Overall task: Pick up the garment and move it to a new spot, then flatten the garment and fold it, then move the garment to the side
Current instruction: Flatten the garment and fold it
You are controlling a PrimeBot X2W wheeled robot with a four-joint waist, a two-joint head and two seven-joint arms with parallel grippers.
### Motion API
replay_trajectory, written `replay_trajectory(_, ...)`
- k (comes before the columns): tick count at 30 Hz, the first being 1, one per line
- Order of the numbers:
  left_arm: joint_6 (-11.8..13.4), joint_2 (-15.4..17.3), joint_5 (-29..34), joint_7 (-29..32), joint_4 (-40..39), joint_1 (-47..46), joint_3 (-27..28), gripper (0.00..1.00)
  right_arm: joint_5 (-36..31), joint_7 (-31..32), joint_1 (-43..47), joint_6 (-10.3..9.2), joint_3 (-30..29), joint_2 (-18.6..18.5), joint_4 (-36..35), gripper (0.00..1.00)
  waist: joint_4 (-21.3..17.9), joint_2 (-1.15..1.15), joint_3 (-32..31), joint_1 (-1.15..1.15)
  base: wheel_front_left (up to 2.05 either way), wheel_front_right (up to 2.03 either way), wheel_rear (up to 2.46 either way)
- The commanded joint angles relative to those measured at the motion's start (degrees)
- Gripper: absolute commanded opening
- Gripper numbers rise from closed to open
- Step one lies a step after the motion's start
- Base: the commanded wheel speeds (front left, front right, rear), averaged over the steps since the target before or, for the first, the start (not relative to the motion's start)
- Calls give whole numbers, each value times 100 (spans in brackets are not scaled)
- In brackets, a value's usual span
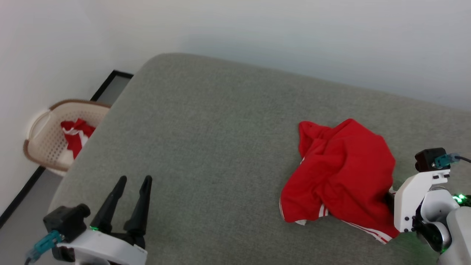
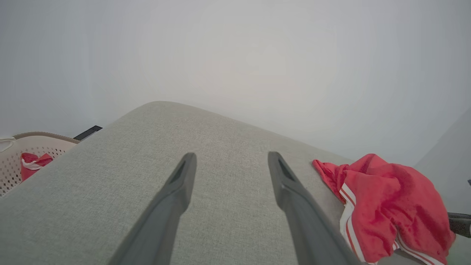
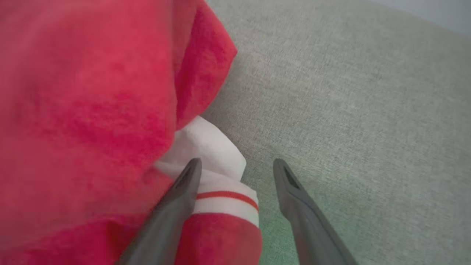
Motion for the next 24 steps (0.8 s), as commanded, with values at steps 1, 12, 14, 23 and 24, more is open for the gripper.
replay_trajectory(1,-60,-61,34,-19,51,-80,23,100,69,33,-128,-1,40,-23,90,100,173,-1,217,0,0,0,0)
replay_trajectory(12,-340,-425,232,-14,379,-172,325,100,402,82,-578,-2,481,-169,736,0,148,-1,284,0,0,0,0)
replay_trajectory(14,-385,-461,249,-14,407,-125,384,100,444,5,-640,-2,498,-214,738,0,97,-1,232,0,0,0,0)
replay_trajectory(23,-468,-442,342,-14,433,75,632,100,624,-216,-694,-3,373,-360,368,0,-294,-1,-48,0,0,0,0)
replay_trajectory(24,-474,-439,347,-14,424,100,657,100,657,-219,-671,-3,308,-377,295,0,-346,-1,-81,0,0,0,0)
